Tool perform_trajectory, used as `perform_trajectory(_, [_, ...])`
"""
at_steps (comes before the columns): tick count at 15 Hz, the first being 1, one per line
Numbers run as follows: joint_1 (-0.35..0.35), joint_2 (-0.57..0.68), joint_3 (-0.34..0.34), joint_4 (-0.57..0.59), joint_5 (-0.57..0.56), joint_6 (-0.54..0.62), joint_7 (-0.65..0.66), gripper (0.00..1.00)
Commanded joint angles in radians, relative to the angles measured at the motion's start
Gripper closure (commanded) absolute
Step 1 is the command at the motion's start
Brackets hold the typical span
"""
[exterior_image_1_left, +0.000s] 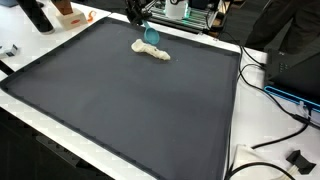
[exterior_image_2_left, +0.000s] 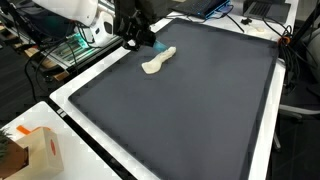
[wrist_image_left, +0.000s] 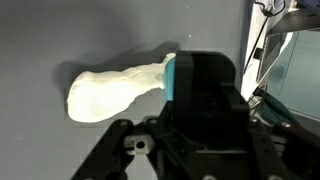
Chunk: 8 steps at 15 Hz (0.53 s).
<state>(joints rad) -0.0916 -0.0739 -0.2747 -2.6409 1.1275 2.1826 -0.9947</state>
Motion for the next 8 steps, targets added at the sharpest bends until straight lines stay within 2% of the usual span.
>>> perform_trajectory(1, [-0.048, 0.065, 0.019, 0.027, 0.075, -0.034, -0.070, 0.75])
perform_trajectory(8, [-0.084, 0.189, 0.029, 0.084, 0.144, -0.071, -0.101, 0.75])
